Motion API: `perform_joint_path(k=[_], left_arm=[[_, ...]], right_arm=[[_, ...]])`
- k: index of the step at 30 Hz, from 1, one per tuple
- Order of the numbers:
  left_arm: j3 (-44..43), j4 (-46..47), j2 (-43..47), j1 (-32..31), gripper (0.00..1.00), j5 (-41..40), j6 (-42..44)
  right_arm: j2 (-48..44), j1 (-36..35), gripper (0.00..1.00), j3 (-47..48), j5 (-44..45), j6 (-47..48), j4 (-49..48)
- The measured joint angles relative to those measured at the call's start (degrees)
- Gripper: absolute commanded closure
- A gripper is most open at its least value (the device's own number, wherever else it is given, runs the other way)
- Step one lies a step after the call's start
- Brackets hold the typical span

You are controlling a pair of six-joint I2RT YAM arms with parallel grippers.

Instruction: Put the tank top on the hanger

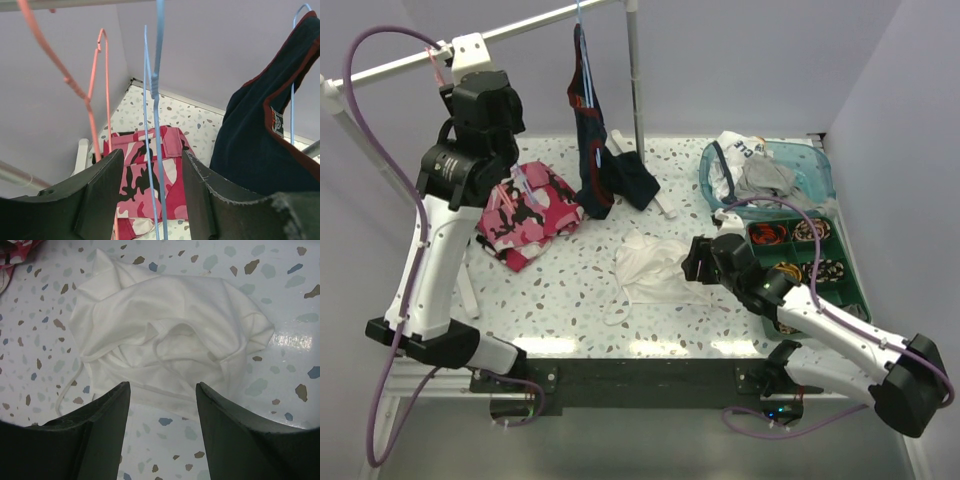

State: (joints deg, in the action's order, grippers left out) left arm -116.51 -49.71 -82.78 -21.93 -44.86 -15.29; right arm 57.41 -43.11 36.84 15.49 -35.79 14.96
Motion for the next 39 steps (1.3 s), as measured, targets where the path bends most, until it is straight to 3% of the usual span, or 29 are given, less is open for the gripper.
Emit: perform_joint_path(k=[9, 15, 17, 18, 20, 39], left_arm=[[-2.51, 1.36, -7.13, 3.93, 0.54, 3.1, 1.51], [-4.26, 1.92, -10.51, 4.31, 0.66, 2.47, 3.04], [-5.03, 2.01, -11.28, 4.31, 0.76, 1.97, 3.5], [-5.62, 2.08, -11.87, 4.31, 0.88, 1.46, 3.91], [-5.92, 2.12, -12.24, 4.31, 1.0, 1.18, 4.0], [-9.44, 4.17, -10.64, 4.31, 1.0, 4.07, 9.6]], right_arm=[[-0.94, 0.0, 0.4, 0.0, -0.07, 0.0, 0.26], [-1.7, 0.0, 0.4, 0.0, -0.04, 0.02, 0.55], [-1.73, 0.0, 0.4, 0.0, -0.04, 0.04, 0.61], [-1.73, 0.0, 0.4, 0.0, -0.04, 0.04, 0.79], [-1.73, 0.0, 0.4, 0.0, -0.04, 0.07, 0.92], [-0.37, 0.0, 0.4, 0.85, -0.02, 0.92, 0.9]])
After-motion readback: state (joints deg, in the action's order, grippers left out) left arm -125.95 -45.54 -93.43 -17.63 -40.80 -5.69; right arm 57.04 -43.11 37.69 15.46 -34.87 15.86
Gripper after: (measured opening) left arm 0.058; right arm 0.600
